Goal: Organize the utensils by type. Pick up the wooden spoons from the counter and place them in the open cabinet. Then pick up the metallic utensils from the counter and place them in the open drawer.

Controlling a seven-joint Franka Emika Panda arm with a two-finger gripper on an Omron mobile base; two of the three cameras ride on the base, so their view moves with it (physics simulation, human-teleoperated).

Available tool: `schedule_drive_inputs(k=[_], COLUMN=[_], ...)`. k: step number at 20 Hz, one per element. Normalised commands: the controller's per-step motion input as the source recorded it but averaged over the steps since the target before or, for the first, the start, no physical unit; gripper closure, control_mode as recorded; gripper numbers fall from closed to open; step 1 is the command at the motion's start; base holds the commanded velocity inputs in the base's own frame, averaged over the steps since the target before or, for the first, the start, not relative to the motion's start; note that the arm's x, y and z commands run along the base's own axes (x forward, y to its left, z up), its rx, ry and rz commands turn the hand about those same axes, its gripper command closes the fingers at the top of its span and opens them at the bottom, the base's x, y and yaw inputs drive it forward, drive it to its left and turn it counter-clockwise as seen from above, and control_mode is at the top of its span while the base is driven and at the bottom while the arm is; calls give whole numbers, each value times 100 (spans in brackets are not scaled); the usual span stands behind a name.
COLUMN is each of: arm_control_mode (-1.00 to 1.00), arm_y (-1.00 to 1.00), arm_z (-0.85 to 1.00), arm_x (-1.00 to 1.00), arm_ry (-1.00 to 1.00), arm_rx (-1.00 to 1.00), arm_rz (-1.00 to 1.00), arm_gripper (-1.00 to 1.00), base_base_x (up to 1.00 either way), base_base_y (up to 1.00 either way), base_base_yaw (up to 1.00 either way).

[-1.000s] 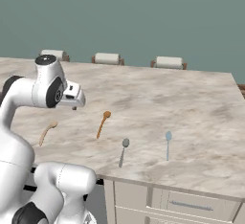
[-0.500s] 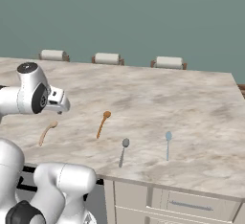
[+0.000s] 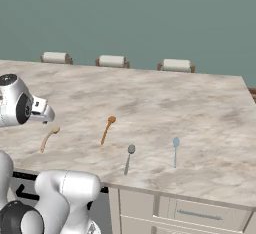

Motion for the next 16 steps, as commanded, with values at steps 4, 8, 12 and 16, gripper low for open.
schedule_drive_inputs(k=[4,8,12,16], arm_control_mode=[-100,-100,-100,-100], arm_y=[52,20,7,0], arm_z=[-21,-32,-33,-35], arm_x=[3,17,29,27], arm_ry=[0,1,2,1], arm_rx=[0,0,0,0], arm_rz=[0,0,0,0], arm_gripper=[-100,-100,-100,-100], base_base_x=[0,0,0,0], base_base_y=[0,0,0,0], base_base_yaw=[0,0,0,0])
